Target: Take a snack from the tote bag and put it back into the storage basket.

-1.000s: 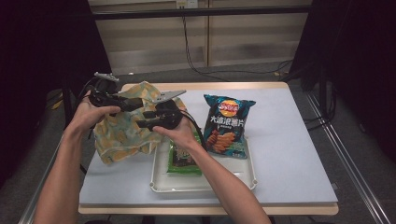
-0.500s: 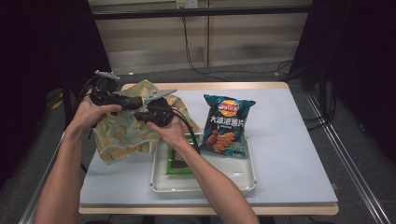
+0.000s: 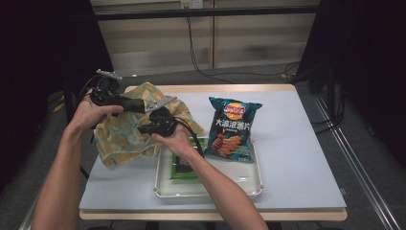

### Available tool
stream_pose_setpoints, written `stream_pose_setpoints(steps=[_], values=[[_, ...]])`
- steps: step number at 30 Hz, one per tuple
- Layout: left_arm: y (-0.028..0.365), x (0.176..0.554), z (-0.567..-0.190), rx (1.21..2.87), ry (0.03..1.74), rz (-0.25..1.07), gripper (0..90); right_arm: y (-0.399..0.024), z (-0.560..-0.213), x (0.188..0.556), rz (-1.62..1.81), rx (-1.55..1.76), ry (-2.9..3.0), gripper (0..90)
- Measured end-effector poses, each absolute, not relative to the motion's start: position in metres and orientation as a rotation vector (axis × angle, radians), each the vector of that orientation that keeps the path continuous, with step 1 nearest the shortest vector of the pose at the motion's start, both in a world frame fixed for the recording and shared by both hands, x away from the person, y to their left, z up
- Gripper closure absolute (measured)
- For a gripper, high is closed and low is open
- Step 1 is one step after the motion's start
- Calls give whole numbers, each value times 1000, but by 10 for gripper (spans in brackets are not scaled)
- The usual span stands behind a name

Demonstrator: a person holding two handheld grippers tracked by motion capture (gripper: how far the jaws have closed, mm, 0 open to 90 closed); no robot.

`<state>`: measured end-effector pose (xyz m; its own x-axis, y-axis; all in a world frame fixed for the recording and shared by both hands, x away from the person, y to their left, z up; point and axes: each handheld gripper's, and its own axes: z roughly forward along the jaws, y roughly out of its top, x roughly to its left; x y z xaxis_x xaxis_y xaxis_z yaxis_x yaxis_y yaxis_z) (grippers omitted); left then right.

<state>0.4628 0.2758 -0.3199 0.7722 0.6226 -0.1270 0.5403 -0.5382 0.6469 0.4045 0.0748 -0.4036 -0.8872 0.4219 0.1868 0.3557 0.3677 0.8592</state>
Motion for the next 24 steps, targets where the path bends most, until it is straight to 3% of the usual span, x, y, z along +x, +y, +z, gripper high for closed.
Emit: stream_pose_setpoints(steps=[6, 8, 13, 24], values=[[283, 463, -314, 2223, 857, 153, 429, 73, -412, 404, 1470, 712, 2596, 900], [285, 461, -312, 2228, 852, 172, 430, 63, -412, 404, 1656, 797, 2535, 900], [293, 458, -307, 2217, 851, 164, 431, 63, -407, 405, 1582, 757, 2546, 900], [334, 433, -286, 2161, 835, 202, 431, 54, -414, 413, 1558, 791, 2535, 900]])
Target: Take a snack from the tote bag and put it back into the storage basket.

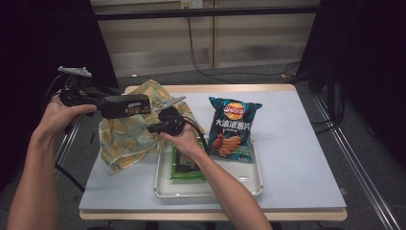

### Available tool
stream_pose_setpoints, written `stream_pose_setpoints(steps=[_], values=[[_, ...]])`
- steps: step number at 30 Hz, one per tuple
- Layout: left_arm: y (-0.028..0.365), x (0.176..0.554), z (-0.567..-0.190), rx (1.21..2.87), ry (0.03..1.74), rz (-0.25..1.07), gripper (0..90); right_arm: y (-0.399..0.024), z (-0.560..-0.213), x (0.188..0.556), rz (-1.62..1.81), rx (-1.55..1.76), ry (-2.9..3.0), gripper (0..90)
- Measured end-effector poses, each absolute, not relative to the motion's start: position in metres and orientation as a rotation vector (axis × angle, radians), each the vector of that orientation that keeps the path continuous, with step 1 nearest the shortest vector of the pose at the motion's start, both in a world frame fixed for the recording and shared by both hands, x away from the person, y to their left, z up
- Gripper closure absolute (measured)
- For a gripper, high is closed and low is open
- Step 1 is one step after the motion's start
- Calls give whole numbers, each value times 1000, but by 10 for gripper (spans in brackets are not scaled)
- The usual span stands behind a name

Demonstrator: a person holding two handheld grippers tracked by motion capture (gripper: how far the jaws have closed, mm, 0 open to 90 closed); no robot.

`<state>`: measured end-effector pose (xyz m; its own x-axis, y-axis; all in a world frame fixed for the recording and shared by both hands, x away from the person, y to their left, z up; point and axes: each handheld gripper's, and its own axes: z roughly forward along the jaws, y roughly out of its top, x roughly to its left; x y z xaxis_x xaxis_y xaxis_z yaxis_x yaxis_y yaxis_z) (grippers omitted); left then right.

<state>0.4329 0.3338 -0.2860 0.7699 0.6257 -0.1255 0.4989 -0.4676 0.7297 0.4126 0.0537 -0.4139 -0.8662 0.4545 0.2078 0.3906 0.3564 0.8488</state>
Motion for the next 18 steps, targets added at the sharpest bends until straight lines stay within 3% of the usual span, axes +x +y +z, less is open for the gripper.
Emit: stream_pose_setpoints(steps=[4, 6, 7, 12, 18], values=[[345, 421, -281, 2142, 817, 238, 431, 53, -414, 413, 1578, 795, 2529, 894], [348, 419, -280, 2131, 817, 248, 431, 50, -413, 414, 1584, 817, 2508, 781], [350, 417, -279, 2123, 813, 248, 431, 50, -413, 414, 1584, 817, 2508, 781], [367, 405, -272, 2084, 814, 267, 432, 44, -403, 410, 1597, 783, 2490, 599], [384, 391, -264, 2040, 807, 271, 432, 33, -390, 403, 1597, 758, 2454, 504]])
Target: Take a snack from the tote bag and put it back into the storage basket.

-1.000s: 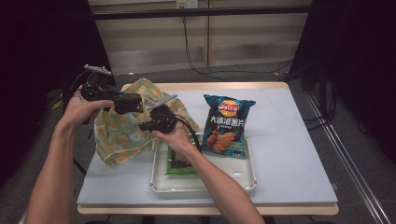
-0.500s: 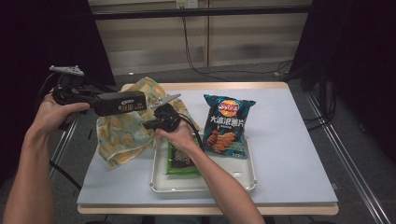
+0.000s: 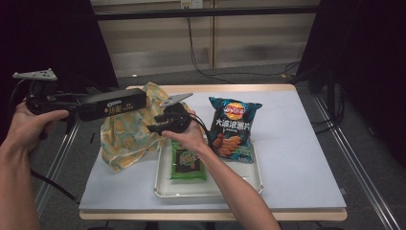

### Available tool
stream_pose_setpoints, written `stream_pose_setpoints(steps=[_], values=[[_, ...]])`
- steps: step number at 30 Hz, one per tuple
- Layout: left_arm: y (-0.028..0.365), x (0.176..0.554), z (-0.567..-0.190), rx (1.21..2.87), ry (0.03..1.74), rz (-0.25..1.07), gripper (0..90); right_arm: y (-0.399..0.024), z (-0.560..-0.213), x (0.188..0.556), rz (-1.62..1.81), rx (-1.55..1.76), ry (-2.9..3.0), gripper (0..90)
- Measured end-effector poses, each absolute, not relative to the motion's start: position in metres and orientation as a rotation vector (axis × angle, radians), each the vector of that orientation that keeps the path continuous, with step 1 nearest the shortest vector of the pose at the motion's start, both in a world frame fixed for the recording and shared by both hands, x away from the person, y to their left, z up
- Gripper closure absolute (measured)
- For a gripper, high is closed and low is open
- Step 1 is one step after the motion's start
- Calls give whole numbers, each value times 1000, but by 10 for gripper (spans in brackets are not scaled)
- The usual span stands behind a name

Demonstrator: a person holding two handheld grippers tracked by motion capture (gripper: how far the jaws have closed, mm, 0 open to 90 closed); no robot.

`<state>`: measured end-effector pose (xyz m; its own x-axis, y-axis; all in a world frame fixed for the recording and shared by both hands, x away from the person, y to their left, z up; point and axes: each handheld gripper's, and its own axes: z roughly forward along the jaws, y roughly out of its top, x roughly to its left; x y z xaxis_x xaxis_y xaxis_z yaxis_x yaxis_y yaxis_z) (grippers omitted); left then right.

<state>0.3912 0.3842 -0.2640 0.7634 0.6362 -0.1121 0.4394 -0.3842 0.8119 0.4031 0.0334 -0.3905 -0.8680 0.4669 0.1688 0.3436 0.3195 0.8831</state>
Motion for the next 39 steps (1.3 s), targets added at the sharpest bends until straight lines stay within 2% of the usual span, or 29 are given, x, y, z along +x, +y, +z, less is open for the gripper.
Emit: stream_pose_setpoints(steps=[8, 18, 29, 39], values=[[383, 375, -270, 2005, 763, 273, 432, 10, -379, 391, 1614, 708, 2435, 494], [363, 359, -281, 1957, 676, 231, 431, -28, -374, 363, 1595, 661, 2441, 570], [337, 351, -307, 1947, 619, 164, 431, -76, -379, 331, 1599, 684, 2427, 563], [298, 338, -332, 1962, 526, 101, 431, -120, -375, 306, 1623, 711, 2364, 527]])
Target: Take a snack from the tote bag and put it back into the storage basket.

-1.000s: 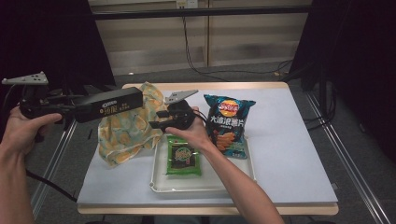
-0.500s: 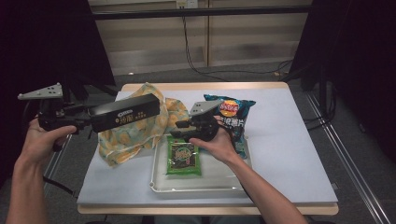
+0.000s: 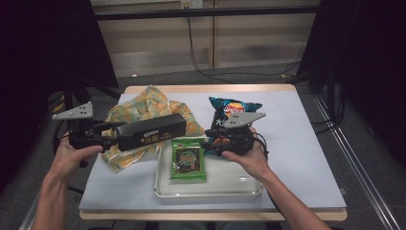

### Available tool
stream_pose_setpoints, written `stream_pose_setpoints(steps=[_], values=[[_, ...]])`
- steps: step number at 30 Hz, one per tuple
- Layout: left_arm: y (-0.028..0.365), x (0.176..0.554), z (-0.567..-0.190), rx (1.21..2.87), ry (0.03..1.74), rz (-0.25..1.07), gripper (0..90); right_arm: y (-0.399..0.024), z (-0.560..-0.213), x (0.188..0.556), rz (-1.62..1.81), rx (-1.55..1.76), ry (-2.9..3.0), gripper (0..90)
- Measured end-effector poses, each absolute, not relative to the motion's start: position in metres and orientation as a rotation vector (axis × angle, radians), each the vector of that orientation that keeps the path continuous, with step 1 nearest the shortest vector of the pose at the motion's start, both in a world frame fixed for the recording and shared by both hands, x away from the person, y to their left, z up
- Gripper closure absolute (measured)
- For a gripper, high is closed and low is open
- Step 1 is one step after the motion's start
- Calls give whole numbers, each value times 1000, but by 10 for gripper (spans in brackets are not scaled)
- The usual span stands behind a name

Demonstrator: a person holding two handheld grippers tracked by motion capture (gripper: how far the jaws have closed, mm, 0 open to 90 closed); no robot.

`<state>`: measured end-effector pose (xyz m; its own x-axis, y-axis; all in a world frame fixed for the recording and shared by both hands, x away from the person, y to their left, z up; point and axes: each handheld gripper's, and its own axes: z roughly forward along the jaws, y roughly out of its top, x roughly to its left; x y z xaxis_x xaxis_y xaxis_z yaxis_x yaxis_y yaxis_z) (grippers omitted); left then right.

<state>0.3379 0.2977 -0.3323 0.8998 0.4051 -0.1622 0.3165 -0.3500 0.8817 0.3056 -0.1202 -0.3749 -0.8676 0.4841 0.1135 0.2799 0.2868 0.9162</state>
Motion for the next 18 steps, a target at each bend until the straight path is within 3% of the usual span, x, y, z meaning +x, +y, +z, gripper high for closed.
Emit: stream_pose_setpoints(steps=[18], values=[[239, 323, -376, 1991, 414, -20, 432, -182, -382, 260, 1627, 802, 2280, 488]])
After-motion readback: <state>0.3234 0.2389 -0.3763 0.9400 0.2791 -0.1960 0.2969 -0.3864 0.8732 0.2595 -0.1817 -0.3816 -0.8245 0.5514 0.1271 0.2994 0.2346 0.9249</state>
